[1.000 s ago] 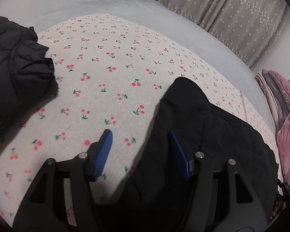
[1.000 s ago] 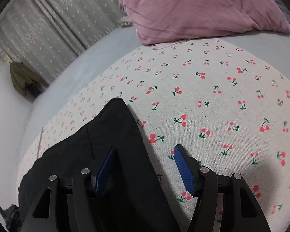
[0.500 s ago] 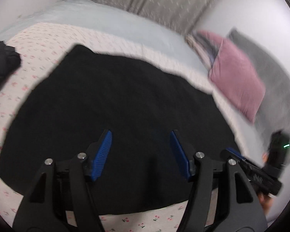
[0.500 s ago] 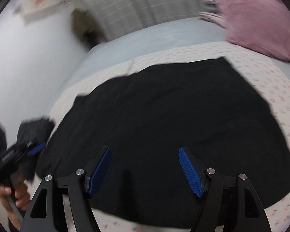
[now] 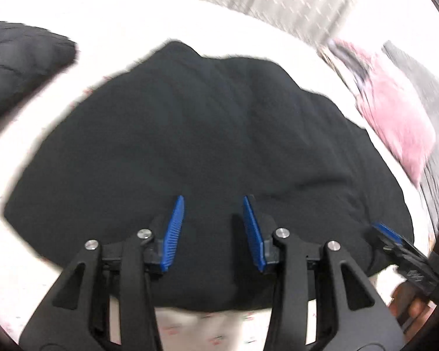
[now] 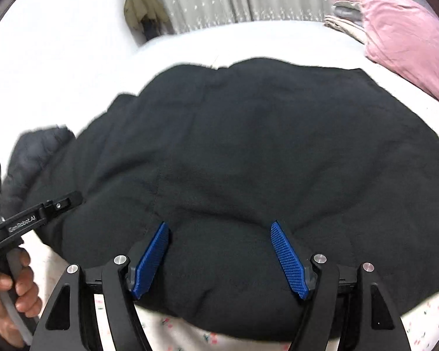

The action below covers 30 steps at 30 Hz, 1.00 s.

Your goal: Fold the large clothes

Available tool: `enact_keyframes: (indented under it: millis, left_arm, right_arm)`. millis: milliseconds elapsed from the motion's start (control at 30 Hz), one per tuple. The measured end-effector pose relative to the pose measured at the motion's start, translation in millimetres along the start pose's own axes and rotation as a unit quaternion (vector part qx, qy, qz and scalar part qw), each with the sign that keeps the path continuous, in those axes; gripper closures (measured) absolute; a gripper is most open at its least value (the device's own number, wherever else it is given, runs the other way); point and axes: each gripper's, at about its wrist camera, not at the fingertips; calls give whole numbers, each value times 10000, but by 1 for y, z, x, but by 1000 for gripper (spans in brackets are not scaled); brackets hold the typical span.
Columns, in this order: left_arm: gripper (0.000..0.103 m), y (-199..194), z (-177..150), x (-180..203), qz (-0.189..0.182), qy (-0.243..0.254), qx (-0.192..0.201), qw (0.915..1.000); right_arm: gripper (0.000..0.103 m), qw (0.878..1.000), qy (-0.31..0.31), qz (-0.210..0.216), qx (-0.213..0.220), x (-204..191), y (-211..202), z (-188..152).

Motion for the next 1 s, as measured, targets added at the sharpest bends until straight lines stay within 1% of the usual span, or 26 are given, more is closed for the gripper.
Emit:
enact_keyframes:
  millis: [33,67,100,133,200,267,300,367,433,467,533,633,733,800,833,867,900,1000]
  left_arm:
    - [50,-8,2,-13,107,-65,163,9998]
    - [49,-15,4,-26,165,-136,282,9994]
    - [49,-17,5,-37,201,-184,302,9992]
    - [49,-18,5,-45,205,-216,290,9991]
    - [49,-17,5,-61,68,-290,232,9993]
    - [49,-20,2,-74,392,-277,330,9983]
    - [49,-22,-2,-76,448,-247,366,9980]
    - [49,-29,-4,-82,578,-193,462,9971]
    - [49,-26,-8,-88,779,-140,386,9961]
    - [49,-20,-10,-89,877,-115,257,9958]
    - [49,-12,-15,-90,907,-150,89,9957]
    - [47,-11,-18,-90,990,-142,73,9950]
    - [46,-4,-20,-96,897,-251,-149,9955]
    - [46,-6,-22,-96,887,-228,-169,9957]
    - [46,-6,-23,-96,903,-208,-159,9956]
    - [46,-8,-24,-95,916,-203,-142,9955]
    - [47,-9,-25,-94,947,-182,-113,9953]
    - [48,-12,-23,-93,955,-177,-95,9952]
  right_arm:
    - [29,9999,43,47,116,2,-11,0]
    - [29,9995,57,85,307,5,-28,1]
    - [29,9992,41,40,401,13,-35,8]
    - [29,9987,23,-118,492,19,-48,9]
    - [29,9970,135,-541,534,39,-65,10]
    - [29,9936,375,-896,580,66,-80,7]
    - [29,9917,532,-996,612,78,-87,6]
    - [29,9866,1048,-1038,700,111,-104,3]
    - [29,9828,1445,-894,727,137,-116,-5]
    - [29,9817,1550,-855,701,144,-117,-7]
    - [29,9804,1710,-783,585,150,-112,-12]
    - [29,9807,1637,-996,380,150,-103,-16]
    - [29,9800,1529,-1250,256,148,-91,-16]
    - [29,9759,1650,-1405,245,154,-89,-16]
    - [25,9731,1797,-1418,248,157,-89,-19]
    - [21,9715,1983,-1275,266,165,-90,-23]
    - [20,9712,2064,-1158,291,170,-91,-25]
    - [19,9739,1898,-1222,247,166,-95,-27]
Point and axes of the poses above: each gripper's, at about its wrist camera, not at the fingertips, and y roughly the way its jaws point, x to its right, z to its top, and after that the axes turned 13 degrees about z, right-handed
